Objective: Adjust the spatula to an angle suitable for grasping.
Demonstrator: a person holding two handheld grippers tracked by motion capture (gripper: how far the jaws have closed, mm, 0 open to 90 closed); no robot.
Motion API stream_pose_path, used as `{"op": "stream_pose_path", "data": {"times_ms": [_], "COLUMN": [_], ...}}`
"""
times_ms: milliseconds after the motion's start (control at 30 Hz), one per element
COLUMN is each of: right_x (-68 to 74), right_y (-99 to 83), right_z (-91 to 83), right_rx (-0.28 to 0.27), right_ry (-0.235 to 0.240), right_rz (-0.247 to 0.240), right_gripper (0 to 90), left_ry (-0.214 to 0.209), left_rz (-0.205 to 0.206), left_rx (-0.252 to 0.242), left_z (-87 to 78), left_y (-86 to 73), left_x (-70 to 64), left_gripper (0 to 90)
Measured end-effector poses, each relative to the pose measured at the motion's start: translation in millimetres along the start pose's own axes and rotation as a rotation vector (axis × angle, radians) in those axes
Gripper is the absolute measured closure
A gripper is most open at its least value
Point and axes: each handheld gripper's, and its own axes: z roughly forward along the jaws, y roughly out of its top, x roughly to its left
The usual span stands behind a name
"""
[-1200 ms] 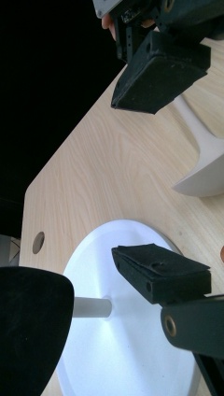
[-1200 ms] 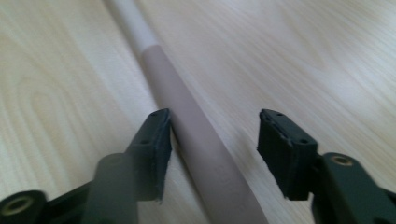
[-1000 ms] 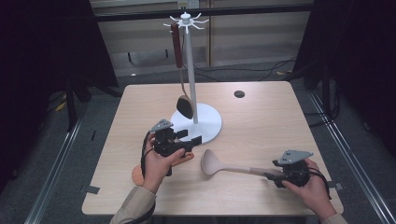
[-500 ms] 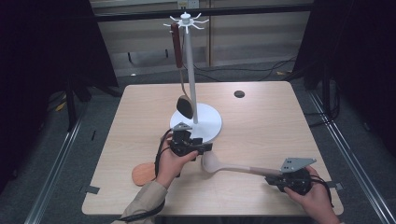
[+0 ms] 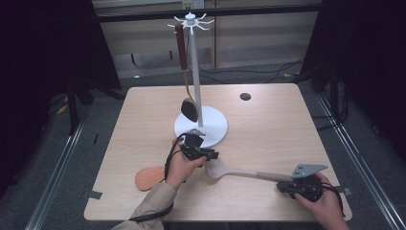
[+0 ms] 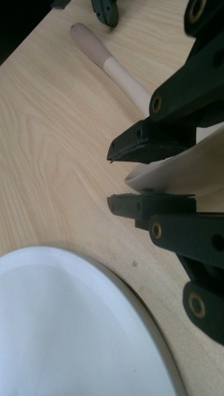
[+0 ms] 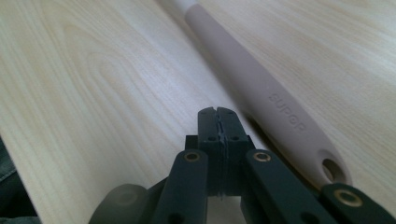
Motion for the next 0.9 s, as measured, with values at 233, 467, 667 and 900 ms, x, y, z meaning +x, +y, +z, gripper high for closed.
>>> {"op": "stream_pose_path", "data": {"times_ms": [233,467,667,900], "right_x": [-11.3,-14.2,-20.3,-25.1], "right_y": [-3.0,3.4,12.7,25.4], "right_z": [-0.1,5.0,14.8,26.5], "right_rx": [-0.030,-0.035,-0.056,-0.072], "right_ry": [-0.050,-0.086,-0.100,-0.085], "right_rz": [0.071,0.070,0.086,0.089], "right_gripper": [90.0,90.0,90.0,90.0], "left_ry": [0.018,0.031,0.025,0.020], "left_rz": [-0.018,-0.025,-0.041,-0.063], "left_rx": [0.012,0.034,0.047,0.060], "left_z": [-6.6,-16.3,-25.7,-37.6], "left_y": [0.1,-6.5,-14.7,-25.5], "left_x": [-6.3,-8.9,-9.6,-12.1], "left_gripper": [77.7,77.6,75.9,74.6]}}
